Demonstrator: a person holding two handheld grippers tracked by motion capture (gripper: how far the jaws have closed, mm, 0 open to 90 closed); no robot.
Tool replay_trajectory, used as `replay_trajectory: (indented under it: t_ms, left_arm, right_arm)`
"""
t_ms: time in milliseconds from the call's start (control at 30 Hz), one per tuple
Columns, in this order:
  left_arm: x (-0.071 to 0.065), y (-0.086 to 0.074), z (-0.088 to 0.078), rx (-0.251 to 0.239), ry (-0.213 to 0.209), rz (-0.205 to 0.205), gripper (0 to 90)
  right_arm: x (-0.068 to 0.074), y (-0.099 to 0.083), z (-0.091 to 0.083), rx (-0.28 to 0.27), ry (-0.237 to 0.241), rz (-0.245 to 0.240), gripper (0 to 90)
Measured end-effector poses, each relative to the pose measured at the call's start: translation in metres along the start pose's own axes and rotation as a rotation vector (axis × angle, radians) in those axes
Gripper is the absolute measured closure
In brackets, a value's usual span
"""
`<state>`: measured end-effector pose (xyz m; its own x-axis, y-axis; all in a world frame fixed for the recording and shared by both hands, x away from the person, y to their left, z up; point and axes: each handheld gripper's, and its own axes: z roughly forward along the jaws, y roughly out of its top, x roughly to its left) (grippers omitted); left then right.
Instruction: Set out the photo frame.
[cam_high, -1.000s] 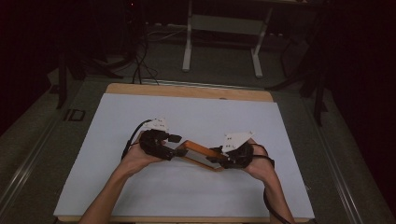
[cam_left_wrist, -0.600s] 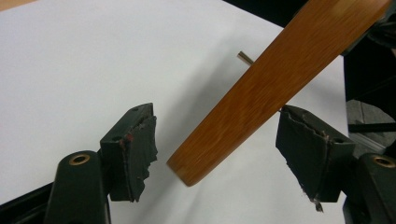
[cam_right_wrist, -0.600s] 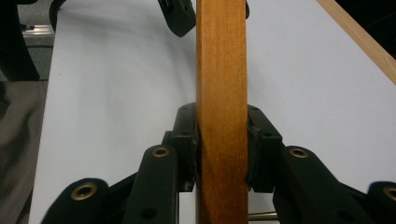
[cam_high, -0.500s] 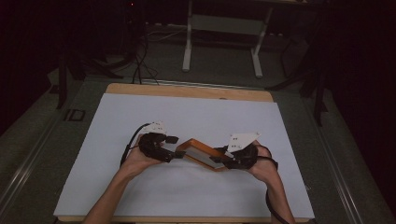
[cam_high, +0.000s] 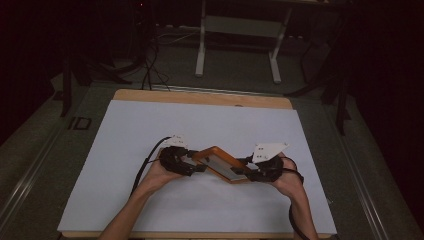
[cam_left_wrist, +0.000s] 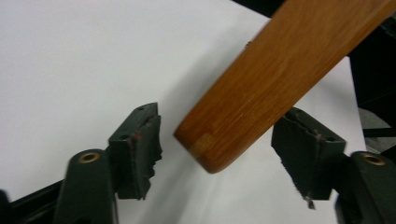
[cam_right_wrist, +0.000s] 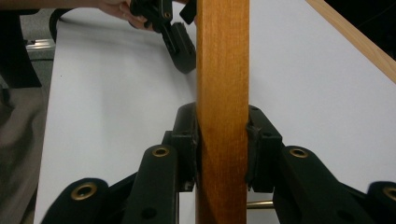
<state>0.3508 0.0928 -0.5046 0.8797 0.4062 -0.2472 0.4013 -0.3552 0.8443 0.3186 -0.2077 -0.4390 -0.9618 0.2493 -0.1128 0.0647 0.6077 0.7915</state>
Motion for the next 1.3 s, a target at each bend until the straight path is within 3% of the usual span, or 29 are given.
replay_trajectory:
  t_ms: [333,567,733,900,1100,1133,1167,1300]
  left_arm:
    - [-0.008,0.000,0.018,-0.023,-0.026,0.028,50.6]
    - [-0.016,0.003,0.020,-0.032,-0.002,0.058,54.4]
    - [-0.028,0.006,0.022,-0.022,0.056,0.104,57.7]
    - [-0.031,0.008,0.023,-0.025,0.059,0.110,62.2]
    - [-0.028,0.011,0.025,-0.022,0.018,0.107,61.3]
    - [-0.026,0.012,0.027,-0.028,0.015,0.091,51.3]
    - [-0.026,0.012,0.027,-0.028,0.015,0.091,47.5]
    - [-0.022,0.014,0.031,-0.049,-0.020,0.072,41.3]
  right_arm:
    - [-0.004,-0.009,-0.010,0.005,-0.017,0.017,69.1]
    - [-0.006,-0.013,-0.015,0.020,-0.024,0.027,68.9]
    - [-0.009,-0.018,-0.020,0.042,-0.028,0.035,68.6]
    - [-0.011,-0.023,-0.025,0.049,-0.031,0.052,68.6]
    - [-0.011,-0.026,-0.027,0.054,-0.028,0.045,68.8]
    - [-0.010,-0.025,-0.026,0.053,-0.027,0.038,68.9]
    - [-0.010,-0.025,-0.026,0.053,-0.027,0.038,68.9]
    - [-0.008,-0.021,-0.024,0.052,-0.024,0.019,68.9]
